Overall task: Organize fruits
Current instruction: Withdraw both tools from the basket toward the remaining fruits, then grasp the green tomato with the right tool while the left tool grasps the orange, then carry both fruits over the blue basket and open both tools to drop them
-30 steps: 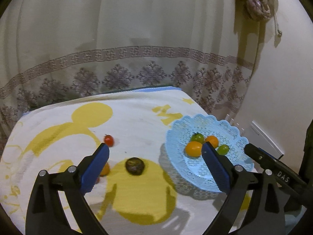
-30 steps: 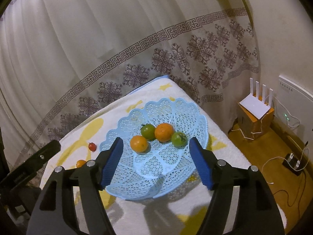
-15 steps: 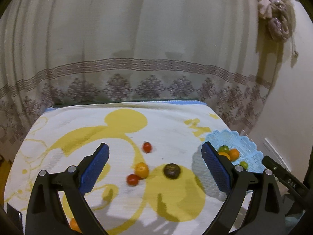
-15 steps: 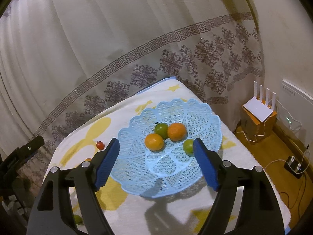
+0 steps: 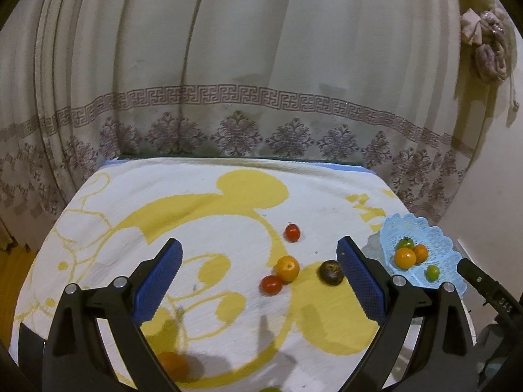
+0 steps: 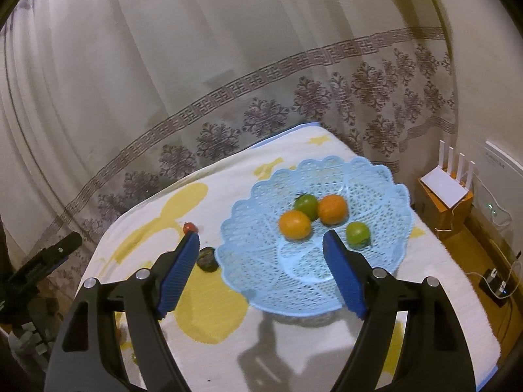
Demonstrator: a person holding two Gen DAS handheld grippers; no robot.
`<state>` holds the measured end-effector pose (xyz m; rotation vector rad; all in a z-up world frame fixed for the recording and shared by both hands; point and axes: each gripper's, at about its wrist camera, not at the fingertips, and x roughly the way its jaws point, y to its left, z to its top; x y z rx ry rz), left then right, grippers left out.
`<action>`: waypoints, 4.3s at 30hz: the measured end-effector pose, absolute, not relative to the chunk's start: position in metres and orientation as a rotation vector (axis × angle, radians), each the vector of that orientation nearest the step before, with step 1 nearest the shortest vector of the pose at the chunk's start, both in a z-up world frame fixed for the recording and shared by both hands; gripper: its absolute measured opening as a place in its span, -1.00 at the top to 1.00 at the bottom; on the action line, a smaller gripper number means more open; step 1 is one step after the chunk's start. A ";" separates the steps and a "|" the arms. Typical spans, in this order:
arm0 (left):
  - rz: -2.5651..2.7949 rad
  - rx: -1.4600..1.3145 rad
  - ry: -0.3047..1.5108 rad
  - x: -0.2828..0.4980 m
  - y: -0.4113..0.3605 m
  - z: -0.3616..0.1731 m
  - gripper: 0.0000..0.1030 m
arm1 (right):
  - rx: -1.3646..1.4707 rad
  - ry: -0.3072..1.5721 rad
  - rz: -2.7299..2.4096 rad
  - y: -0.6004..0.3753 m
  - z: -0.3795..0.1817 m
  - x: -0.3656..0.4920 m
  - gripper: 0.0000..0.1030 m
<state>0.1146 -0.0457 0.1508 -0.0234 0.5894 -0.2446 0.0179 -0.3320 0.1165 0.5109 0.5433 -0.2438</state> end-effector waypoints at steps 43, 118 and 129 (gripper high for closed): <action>-0.039 0.002 0.787 0.089 0.061 0.045 -0.84 | 0.288 0.903 0.164 -0.136 0.035 0.062 -0.54; -0.194 0.061 0.827 0.079 0.015 0.038 0.27 | 0.293 0.867 0.144 -0.157 0.041 0.047 0.43; -0.191 0.066 0.829 0.077 0.012 0.039 0.27 | 0.326 0.896 0.174 -0.155 0.036 0.050 0.42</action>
